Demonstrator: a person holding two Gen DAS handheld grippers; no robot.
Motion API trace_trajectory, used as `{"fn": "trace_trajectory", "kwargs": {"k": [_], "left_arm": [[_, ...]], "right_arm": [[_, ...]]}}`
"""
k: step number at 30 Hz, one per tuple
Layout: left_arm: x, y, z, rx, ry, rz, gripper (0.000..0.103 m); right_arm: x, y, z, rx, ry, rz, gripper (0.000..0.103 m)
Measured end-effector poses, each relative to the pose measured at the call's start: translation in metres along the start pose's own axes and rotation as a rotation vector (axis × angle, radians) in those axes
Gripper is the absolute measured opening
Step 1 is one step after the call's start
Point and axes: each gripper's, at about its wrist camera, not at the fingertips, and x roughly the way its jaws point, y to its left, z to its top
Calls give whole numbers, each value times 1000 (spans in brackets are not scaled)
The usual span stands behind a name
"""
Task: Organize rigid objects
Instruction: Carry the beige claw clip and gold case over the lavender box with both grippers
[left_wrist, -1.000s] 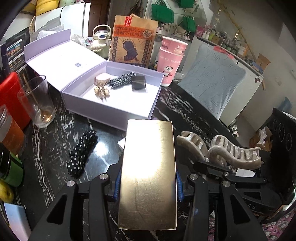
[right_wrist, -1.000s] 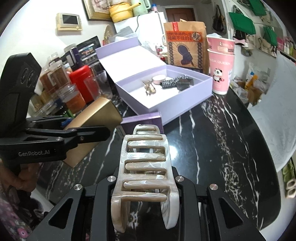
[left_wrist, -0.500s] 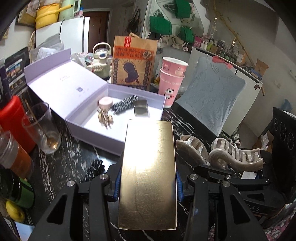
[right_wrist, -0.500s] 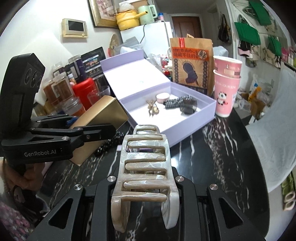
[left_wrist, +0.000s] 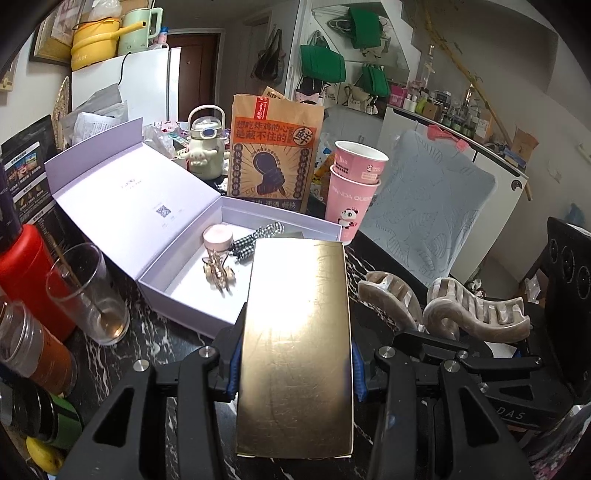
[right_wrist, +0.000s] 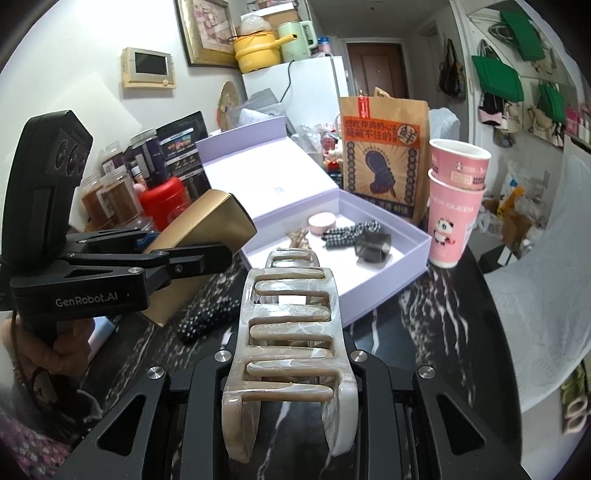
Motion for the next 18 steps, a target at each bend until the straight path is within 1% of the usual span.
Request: {"fn": "trace_trajectory", "kwargs": {"k": [6,13,18], "left_arm": [[9,5,11,5,-2,12,44],[22,12,22,-10,2,5,44],[33,15,30,1,9,12,44]], "right_arm": [[10,-8,13,-13,-1,-5,26],[23,-16,25,-15,7,4,26],[35,-21,33,-20,17,0,26]]}}
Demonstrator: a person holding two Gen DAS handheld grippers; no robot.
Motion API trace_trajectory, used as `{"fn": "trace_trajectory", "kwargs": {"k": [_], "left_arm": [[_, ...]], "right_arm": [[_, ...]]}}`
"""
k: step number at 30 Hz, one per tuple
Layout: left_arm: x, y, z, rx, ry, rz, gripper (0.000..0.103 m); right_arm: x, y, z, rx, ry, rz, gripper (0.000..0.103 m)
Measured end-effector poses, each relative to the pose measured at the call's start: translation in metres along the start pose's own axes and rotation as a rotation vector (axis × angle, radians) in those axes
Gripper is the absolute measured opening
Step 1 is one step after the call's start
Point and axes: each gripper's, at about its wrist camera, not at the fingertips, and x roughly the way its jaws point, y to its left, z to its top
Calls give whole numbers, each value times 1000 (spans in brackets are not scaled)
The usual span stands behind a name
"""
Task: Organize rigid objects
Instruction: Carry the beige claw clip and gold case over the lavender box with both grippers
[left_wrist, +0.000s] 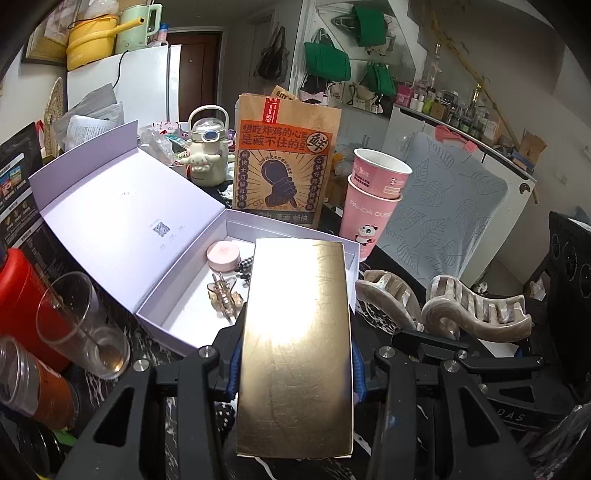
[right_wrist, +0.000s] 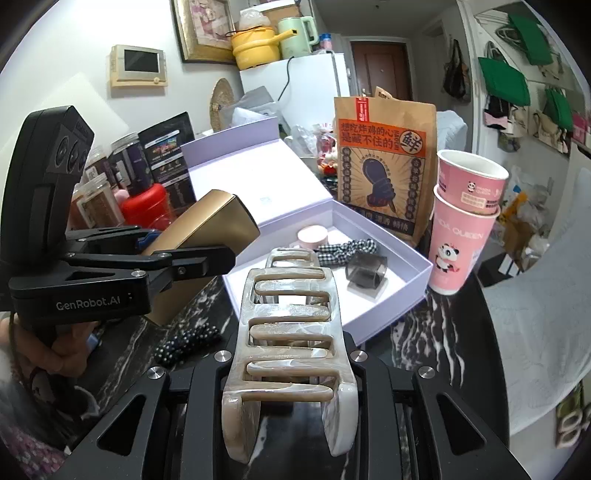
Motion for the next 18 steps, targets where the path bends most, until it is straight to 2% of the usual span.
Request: {"fn": "trace_trajectory", "kwargs": {"k": [18], "left_arm": [[39,28,37,-1,7,48,44]], "right_arm": [[36,-29,34,-17,-2,-18,26]]}}
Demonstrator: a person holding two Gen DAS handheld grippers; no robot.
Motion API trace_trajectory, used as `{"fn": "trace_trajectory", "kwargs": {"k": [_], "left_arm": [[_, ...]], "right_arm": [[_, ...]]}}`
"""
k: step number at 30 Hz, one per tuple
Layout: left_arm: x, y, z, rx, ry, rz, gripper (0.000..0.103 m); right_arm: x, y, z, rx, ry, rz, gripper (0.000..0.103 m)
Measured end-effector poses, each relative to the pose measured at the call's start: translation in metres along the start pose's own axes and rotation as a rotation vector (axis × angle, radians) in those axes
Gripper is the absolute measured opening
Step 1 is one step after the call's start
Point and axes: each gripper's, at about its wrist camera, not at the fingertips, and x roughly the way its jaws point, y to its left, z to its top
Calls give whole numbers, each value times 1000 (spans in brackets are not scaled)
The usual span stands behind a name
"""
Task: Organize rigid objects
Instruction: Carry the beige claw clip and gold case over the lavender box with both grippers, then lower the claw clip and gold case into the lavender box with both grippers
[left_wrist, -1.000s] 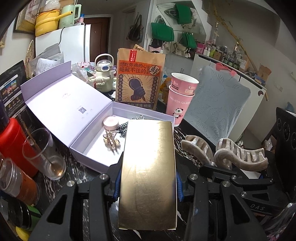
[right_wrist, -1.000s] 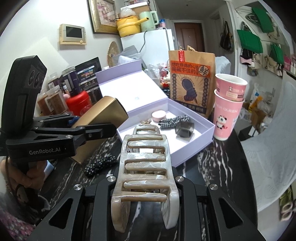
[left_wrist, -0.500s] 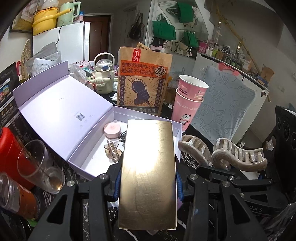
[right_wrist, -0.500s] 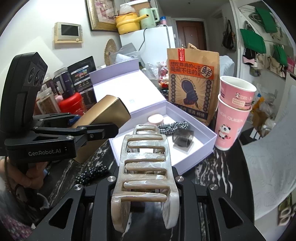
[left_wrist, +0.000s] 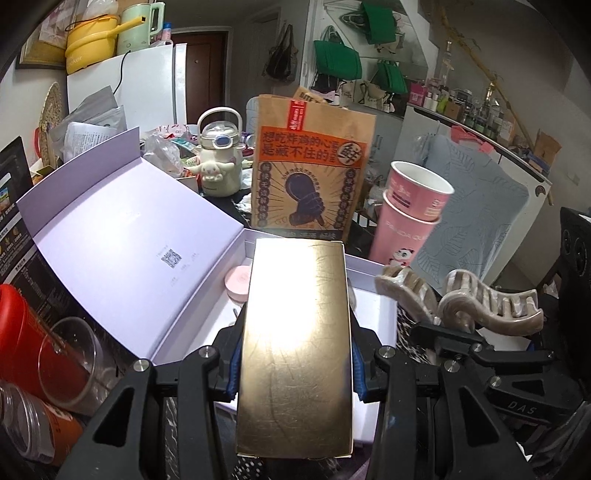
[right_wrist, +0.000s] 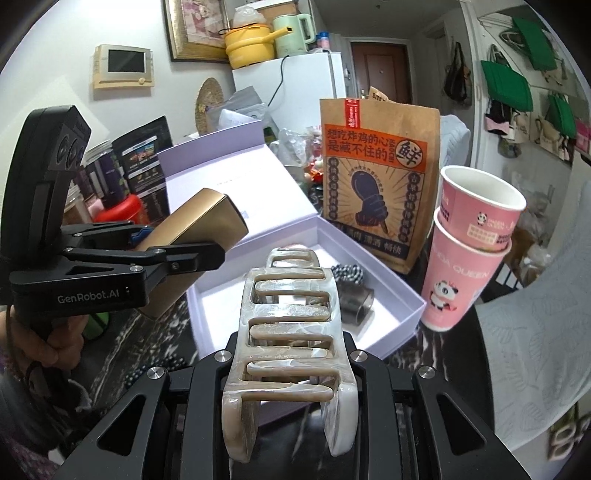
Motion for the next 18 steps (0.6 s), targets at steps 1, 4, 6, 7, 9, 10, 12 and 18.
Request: {"fn": "trace_trajectory", "kwargs": {"k": [1,4,6,7,9,10,12,18], "left_arm": [[2,2,1,-4,1,2,44],[9,8,8,-12,0,11,44],[12,11,11,-18,-4,14,44],[13,12,13,-20,-7,13,44],[17,16,16,-37,-10,10,44],[21,18,18,-45,-10,13,44],[26,20,18,-51,-9,25,44],[44,27,14,-52,18,41,44]], "right_arm": [[2,-2,2,1,0,-2,26],[8,-8,9,3,1,-10,26],[12,-12,14,-2,-1,-19,26],[13,-12,16,-4,-1,-21,26],[17,-15,21,-6,1,-19,26],[19,-16,23,-4,3,-18,26],[25,-19,28,0,7,-23,26],[43,-22,35,-29,26,-48,26]]}}
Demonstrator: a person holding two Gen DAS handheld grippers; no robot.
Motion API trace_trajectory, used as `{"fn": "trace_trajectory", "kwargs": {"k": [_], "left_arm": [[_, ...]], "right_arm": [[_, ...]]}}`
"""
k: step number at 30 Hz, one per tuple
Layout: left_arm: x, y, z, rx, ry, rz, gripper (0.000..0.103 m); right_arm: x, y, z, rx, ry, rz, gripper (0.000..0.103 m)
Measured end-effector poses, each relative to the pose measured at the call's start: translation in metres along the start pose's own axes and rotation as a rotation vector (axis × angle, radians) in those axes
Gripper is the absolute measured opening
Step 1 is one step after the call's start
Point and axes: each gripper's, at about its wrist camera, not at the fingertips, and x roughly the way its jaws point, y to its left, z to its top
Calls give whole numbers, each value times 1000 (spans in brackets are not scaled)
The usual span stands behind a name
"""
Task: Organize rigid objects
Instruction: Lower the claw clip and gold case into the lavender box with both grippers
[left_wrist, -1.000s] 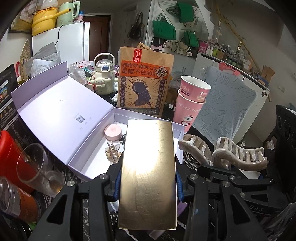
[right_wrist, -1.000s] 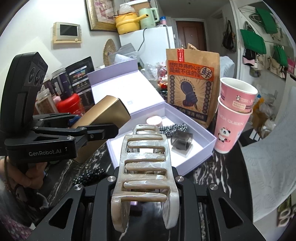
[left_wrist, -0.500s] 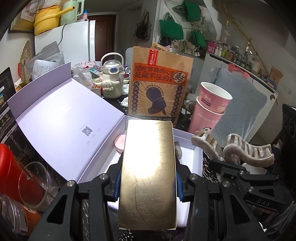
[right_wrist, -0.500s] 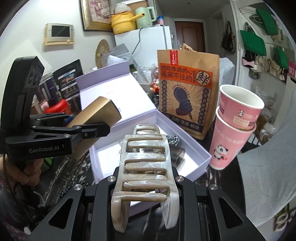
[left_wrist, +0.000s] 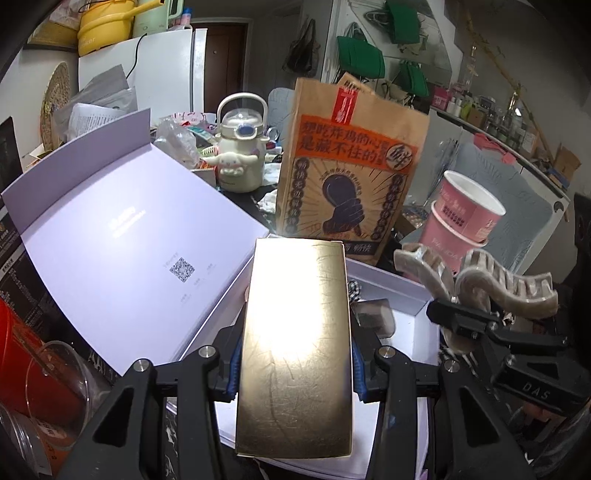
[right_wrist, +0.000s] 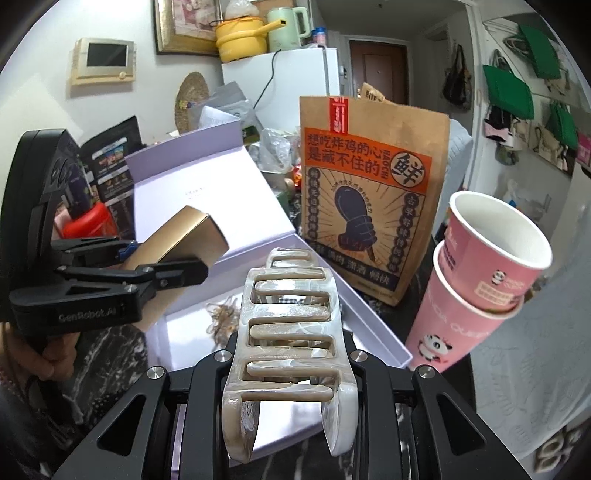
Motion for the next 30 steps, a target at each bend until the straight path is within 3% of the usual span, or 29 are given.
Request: {"fn": "trace_trajectory", "kwargs": {"k": [14,30], "left_arm": [[29,0,-11,20,108,-7,44],[48,-8,-30,39,222,19,44]], "right_arm": [[39,4,-21,20,107,47,26],[56,3,-38,10,169,13,26]]}}
